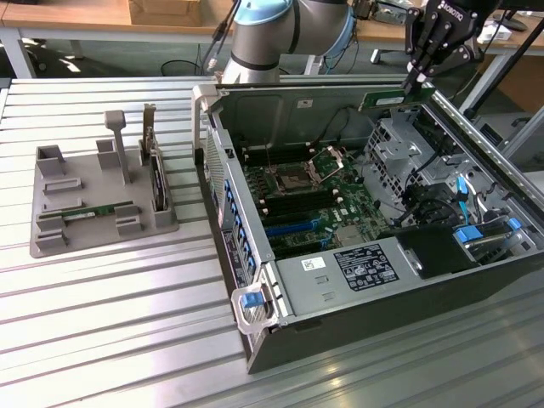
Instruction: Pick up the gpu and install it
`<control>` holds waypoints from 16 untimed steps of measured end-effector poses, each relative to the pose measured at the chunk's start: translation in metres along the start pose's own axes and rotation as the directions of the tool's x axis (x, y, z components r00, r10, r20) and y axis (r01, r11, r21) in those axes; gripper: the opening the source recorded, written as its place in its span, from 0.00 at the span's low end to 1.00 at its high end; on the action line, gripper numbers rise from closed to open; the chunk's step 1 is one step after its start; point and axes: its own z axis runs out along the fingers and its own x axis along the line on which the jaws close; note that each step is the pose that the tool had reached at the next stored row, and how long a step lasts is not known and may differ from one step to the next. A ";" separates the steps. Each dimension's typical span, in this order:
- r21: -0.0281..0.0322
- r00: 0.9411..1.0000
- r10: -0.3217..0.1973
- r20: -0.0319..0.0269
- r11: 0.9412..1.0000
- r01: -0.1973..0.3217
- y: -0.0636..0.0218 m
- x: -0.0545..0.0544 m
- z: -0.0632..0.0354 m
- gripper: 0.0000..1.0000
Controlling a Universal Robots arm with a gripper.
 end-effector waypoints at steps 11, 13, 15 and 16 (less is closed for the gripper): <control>0.000 1.000 0.000 0.000 1.000 0.000 -0.0148 0.001 -0.0007 0.12; 0.000 1.000 0.000 0.000 1.000 0.000 -0.0183 0.001 -0.0009 0.12; 0.000 1.000 0.000 0.000 1.000 0.000 -0.0203 0.001 -0.0009 0.12; 0.000 1.000 0.000 0.000 1.000 0.000 -0.0220 0.002 -0.0010 0.12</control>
